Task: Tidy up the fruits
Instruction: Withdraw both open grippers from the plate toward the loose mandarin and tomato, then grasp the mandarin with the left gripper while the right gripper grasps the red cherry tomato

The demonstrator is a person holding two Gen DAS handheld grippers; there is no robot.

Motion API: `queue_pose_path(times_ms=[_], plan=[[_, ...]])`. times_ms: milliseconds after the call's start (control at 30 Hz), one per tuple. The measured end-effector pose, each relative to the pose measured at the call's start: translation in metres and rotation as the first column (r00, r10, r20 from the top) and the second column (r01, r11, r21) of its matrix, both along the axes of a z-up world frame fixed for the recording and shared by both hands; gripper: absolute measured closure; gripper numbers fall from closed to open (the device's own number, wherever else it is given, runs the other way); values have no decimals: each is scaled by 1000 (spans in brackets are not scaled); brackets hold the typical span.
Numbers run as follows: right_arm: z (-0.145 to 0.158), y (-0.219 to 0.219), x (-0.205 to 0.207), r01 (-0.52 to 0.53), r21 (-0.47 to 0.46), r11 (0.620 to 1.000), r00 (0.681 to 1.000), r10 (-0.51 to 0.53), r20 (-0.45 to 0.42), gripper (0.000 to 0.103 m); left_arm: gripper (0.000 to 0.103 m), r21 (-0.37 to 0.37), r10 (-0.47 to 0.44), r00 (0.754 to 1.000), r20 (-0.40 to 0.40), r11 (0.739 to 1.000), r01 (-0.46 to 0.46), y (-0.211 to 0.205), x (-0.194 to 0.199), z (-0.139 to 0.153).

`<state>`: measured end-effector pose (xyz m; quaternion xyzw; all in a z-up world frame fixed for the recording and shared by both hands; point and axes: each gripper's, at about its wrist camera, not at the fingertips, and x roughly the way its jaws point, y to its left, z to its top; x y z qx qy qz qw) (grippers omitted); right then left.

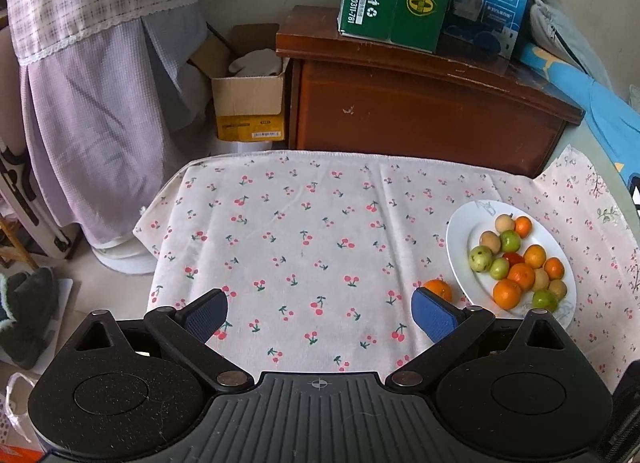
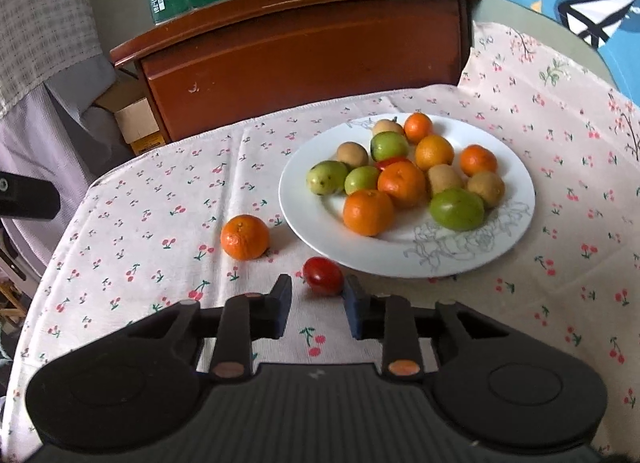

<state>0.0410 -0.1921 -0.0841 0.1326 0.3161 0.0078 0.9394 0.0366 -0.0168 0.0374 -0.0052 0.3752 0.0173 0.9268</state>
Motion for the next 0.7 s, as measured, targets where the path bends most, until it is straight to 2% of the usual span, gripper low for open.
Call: queue_pose_path(times_ms=[33, 267, 500, 700], plan=[[0, 2, 1, 3, -11, 1000, 1000, -3, 5, 80, 4, 3, -4, 1000, -3, 1000, 4, -1, 1, -1], [0, 7, 3, -9, -47, 999, 1000, 10, 14, 81, 4, 23, -38, 999, -29, 999, 38, -7, 5, -9], [9, 3, -12, -40, -24, 999, 999, 40, -7, 82, 4, 14, -91, 996, -22, 996, 91, -13, 6, -17], [26, -19, -27, -8, 36, 999, 999, 9, -41, 82, 4, 9, -144, 989, -16, 989, 144, -23, 9, -28]])
